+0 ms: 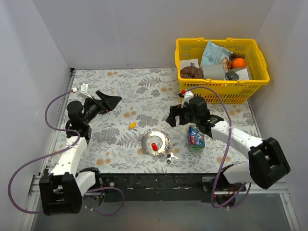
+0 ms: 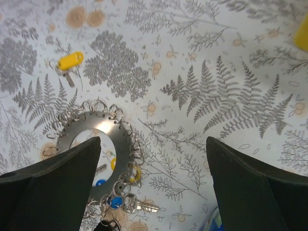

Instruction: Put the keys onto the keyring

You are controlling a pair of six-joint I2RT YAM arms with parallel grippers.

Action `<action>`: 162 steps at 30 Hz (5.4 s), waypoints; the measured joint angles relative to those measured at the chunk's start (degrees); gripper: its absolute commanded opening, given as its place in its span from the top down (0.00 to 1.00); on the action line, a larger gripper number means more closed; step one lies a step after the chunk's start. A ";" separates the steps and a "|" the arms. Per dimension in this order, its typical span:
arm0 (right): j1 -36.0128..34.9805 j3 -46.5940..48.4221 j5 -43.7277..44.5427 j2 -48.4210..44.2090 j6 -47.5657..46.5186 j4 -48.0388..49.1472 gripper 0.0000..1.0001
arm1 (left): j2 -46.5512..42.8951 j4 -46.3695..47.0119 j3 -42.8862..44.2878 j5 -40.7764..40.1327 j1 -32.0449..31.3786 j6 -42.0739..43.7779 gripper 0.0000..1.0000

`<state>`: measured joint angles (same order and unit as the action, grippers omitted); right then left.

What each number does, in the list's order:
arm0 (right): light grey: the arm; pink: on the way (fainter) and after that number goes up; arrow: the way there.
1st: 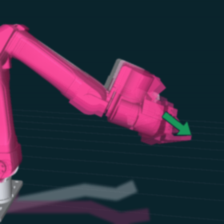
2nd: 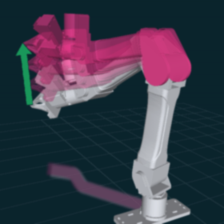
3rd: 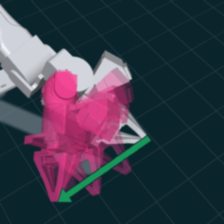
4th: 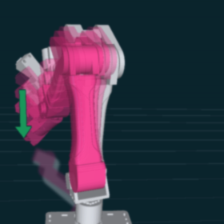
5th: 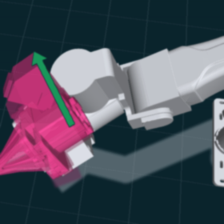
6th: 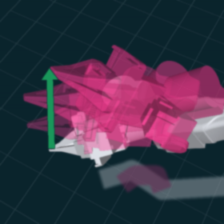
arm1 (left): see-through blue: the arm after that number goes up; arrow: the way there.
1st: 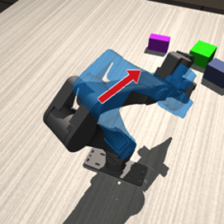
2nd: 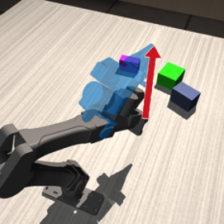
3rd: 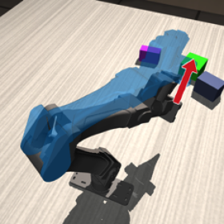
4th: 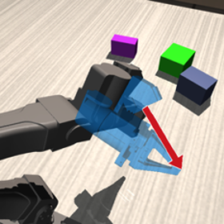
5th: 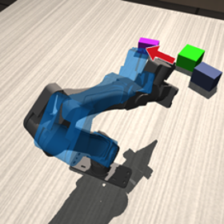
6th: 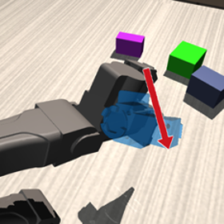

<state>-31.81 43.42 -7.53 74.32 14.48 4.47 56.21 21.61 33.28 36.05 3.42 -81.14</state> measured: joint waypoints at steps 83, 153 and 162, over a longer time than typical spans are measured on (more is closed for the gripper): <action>-31.61 14.25 5.42 20.72 -4.11 -14.25 0.55 | 7.19 -44.02 6.82 -34.29 -29.05 5.68 0.02; -33.31 20.74 5.64 24.33 -4.52 -15.30 0.74 | -3.74 -48.33 6.99 -47.50 -28.61 3.98 0.02; -33.16 20.74 4.59 23.52 -4.87 -13.66 0.52 | -4.31 -48.37 7.63 -48.74 -28.76 3.10 0.02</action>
<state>-64.97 64.16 -2.94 97.84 9.61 -9.19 51.90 -26.76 40.91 -12.69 -25.34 -78.04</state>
